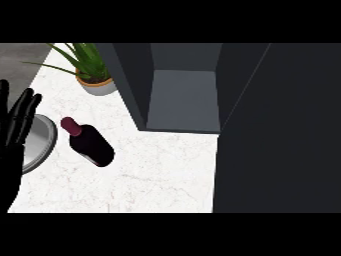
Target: Pick up the wine, place it into the cabinet and close the cabinet
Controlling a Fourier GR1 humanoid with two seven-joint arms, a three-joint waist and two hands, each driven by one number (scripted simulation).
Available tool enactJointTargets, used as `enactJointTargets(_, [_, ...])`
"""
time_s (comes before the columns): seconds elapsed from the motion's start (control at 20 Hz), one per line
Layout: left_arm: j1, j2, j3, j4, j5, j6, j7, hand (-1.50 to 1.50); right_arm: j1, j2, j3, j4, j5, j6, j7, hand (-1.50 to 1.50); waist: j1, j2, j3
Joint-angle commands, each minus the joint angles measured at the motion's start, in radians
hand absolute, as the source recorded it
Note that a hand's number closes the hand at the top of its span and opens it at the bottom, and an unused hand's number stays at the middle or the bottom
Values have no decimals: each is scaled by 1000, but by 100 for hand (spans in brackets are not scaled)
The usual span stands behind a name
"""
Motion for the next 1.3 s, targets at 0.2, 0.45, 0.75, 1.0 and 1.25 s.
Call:
enactJointTargets(0.2, [-291,-43,11,271,-113,133,121,-150,166,74,114,-162,24,-10,15,-150,-91,29,-2])
enactJointTargets(0.45, [-364,-115,-29,293,0,236,363,-150,209,9,243,-208,-141,166,126,-150,-78,23,-1])
enactJointTargets(0.75, [-585,-116,-106,302,-56,434,573,-150,340,-16,273,-409,-155,155,223,-150,-65,22,-1])
enactJointTargets(1.0, [-540,-116,-205,192,-115,459,668,-150,255,28,342,-481,-94,65,369,-150,-46,21,-3])
enactJointTargets(1.25, [-629,-116,-259,204,-192,558,763,-150,259,-1,315,-527,-135,74,403,-150,-56,19,-2])
